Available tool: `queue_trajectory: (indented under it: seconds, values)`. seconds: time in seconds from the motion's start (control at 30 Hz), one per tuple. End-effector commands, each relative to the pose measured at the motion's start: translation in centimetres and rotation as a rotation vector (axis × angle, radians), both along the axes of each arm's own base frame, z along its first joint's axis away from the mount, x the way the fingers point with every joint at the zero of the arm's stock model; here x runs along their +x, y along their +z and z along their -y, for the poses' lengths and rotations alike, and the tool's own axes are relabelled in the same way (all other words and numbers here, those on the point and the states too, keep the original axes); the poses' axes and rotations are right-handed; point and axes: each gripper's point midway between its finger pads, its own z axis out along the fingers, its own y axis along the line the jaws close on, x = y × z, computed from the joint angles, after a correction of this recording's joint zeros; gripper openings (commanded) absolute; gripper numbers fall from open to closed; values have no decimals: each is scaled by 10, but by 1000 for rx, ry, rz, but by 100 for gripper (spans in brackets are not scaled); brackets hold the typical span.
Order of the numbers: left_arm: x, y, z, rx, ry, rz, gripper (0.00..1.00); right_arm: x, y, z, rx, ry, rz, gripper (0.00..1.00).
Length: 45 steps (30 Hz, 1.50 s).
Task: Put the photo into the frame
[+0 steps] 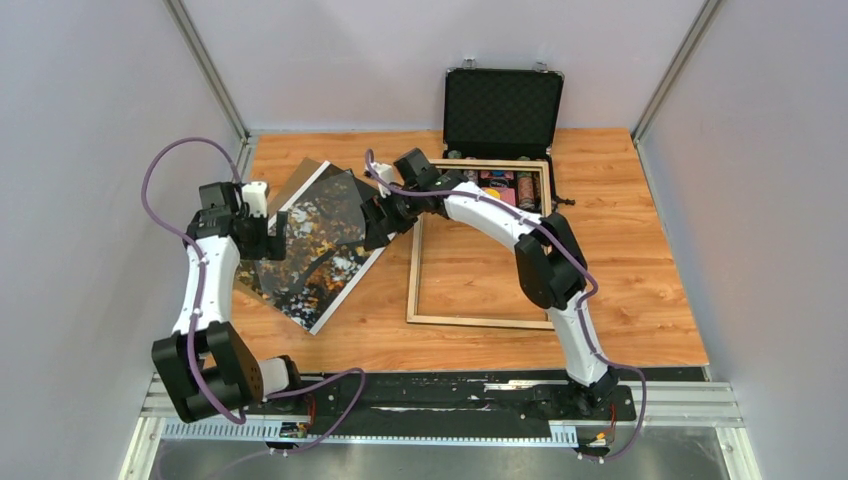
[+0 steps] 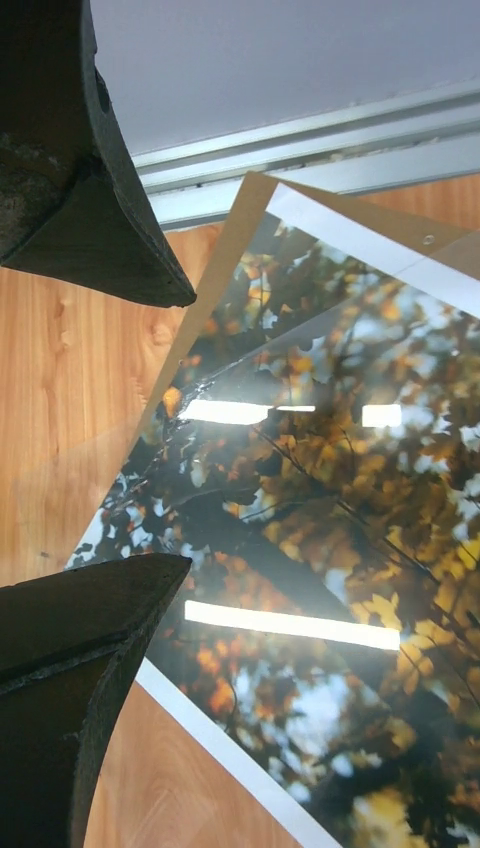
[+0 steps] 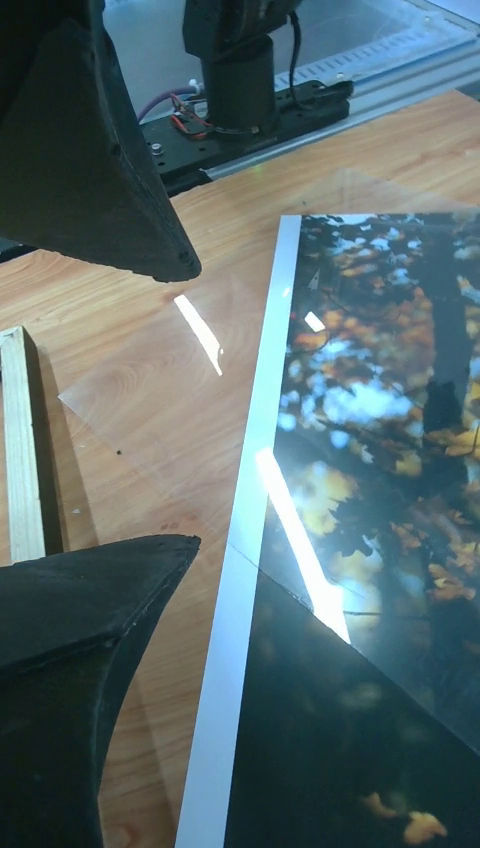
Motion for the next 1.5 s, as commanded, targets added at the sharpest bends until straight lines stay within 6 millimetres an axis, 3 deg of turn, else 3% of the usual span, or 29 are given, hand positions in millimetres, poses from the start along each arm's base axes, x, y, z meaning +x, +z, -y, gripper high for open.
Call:
queue_trajectory:
  seconds: [0.0,0.3,0.73,1.1,1.27,1.47]
  values:
    - [7,-1,-10,-40,30,-25,100,17,-4,-10,7,-108,-51,93]
    - [10,-33,-22,-171,114,-140,100,14,-32,-9,-55,-141,-78,91]
    - [9,-80,-28,-222,164,-257,100,8,-66,-8,-101,-148,-154,91]
    - [2,-100,-20,-278,158,-329,100,-2,-87,-6,-125,-142,-220,90]
    - [1,-101,-15,-303,150,-331,100,-14,-88,-10,-100,-106,-286,87]
    - [2,-100,-11,-322,137,-326,100,-32,-72,-21,-13,-14,-380,83]
